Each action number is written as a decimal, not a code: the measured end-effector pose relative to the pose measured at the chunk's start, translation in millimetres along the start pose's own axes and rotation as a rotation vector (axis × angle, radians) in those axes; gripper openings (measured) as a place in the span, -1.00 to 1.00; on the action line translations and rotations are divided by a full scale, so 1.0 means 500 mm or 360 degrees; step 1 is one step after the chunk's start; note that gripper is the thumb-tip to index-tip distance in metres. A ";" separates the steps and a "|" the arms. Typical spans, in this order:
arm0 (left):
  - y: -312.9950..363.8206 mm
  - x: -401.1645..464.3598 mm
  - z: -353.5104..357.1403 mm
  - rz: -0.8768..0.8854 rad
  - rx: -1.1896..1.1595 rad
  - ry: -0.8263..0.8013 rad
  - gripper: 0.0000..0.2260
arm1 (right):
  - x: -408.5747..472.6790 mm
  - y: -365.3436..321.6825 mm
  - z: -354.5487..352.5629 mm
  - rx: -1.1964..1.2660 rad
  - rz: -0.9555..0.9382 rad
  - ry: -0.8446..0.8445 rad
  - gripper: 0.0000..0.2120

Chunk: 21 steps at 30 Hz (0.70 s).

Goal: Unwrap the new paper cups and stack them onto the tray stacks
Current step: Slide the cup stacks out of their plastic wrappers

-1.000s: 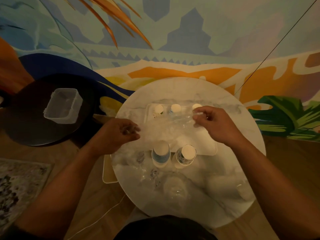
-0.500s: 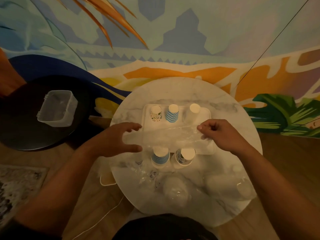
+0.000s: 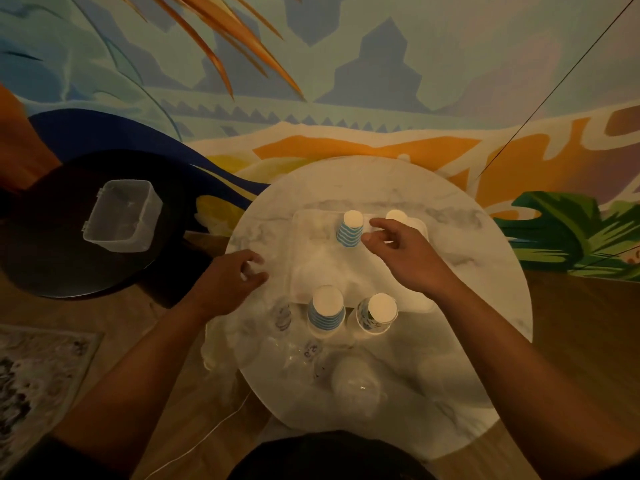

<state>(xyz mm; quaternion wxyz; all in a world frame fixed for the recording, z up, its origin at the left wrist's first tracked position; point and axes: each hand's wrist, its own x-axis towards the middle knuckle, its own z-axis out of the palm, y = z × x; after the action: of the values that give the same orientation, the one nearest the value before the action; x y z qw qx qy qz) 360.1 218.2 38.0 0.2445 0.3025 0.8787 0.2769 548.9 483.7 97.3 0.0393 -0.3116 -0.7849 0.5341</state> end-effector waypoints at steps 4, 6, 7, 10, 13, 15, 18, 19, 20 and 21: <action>-0.068 0.032 0.017 -0.0251 0.0028 0.0165 -0.68 | -0.012 0.008 0.010 -0.0032 -0.0026 -0.0094 -0.68; -0.092 0.059 0.040 -0.0375 0.0041 0.0175 -0.66 | -0.015 0.015 0.018 -0.0070 -0.0032 -0.0116 -0.67; -0.101 0.072 0.053 -0.0423 0.0055 0.0159 -0.67 | -0.016 0.017 0.022 -0.0092 -0.0036 -0.0126 -0.66; -0.117 0.109 0.090 -0.0481 0.0156 0.0103 -0.71 | -0.019 0.017 0.028 -0.0106 -0.0041 -0.0126 -0.64; -0.129 0.134 0.123 -0.0494 0.0232 0.0068 -0.64 | -0.024 0.019 0.032 -0.0081 -0.0049 -0.0112 -0.64; -0.131 0.143 0.143 -0.0617 0.0123 0.0034 -0.48 | -0.028 0.023 0.035 -0.0071 -0.0047 -0.0095 -0.63; -0.131 0.144 0.172 -0.0704 -0.0096 0.0052 -0.35 | -0.034 0.029 0.035 -0.0067 -0.0042 -0.0058 -0.64; -0.131 0.142 0.179 -0.0725 -0.0134 0.0053 -0.33 | -0.035 0.032 0.035 -0.0061 -0.0034 -0.0045 -0.65; -0.132 0.139 0.184 -0.0766 -0.0162 0.0045 -0.32 | -0.036 0.035 0.034 -0.0056 -0.0021 -0.0033 -0.65; -0.132 0.135 0.188 -0.0807 -0.0182 0.0033 -0.32 | -0.037 0.038 0.033 -0.0053 -0.0012 -0.0025 -0.66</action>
<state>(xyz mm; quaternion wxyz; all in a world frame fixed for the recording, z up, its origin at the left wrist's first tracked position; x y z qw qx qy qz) 343.2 251.6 -90.0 0.3139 0.0553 0.9118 0.2590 565.5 464.7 79.0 0.0299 -0.3049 -0.7953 0.5232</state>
